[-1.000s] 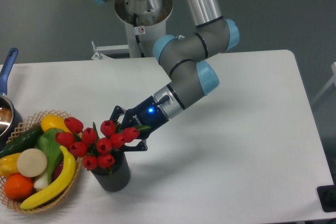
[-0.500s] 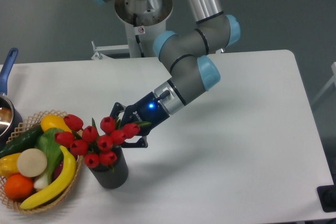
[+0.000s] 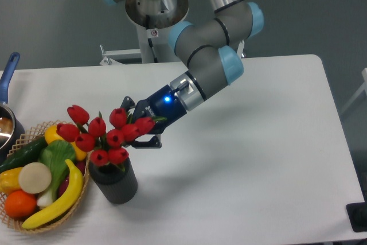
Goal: Pick up the flowers from the vase
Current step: 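Lift the gripped tulips straight up out of the grey vase, then carry the tulips away from the vase over the open table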
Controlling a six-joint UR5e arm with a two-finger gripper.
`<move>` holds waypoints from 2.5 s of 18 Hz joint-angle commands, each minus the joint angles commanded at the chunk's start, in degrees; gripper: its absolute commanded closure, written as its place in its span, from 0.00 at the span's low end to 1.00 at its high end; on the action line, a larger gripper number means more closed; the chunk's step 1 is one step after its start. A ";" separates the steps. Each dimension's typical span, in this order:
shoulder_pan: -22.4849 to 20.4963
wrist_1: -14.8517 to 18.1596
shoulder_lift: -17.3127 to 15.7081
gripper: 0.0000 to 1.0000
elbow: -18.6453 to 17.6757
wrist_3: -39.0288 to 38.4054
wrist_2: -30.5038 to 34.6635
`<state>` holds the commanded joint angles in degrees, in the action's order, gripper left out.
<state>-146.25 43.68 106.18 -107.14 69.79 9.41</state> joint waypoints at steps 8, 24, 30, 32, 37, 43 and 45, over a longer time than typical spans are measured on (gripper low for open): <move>-1.93 0.00 -0.44 1.00 2.90 -0.70 -3.43; -8.00 0.44 -1.41 1.00 15.37 -8.62 13.57; -7.74 0.61 -0.53 1.00 17.75 -8.26 28.37; -7.91 0.62 0.51 1.00 18.10 -8.18 30.65; -8.18 1.75 1.40 1.00 18.46 -8.79 44.34; -9.23 2.72 2.63 1.00 18.28 -8.79 52.71; -8.80 2.81 3.07 1.00 17.85 -8.61 58.32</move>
<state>-155.04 46.49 109.25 -89.29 61.17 67.73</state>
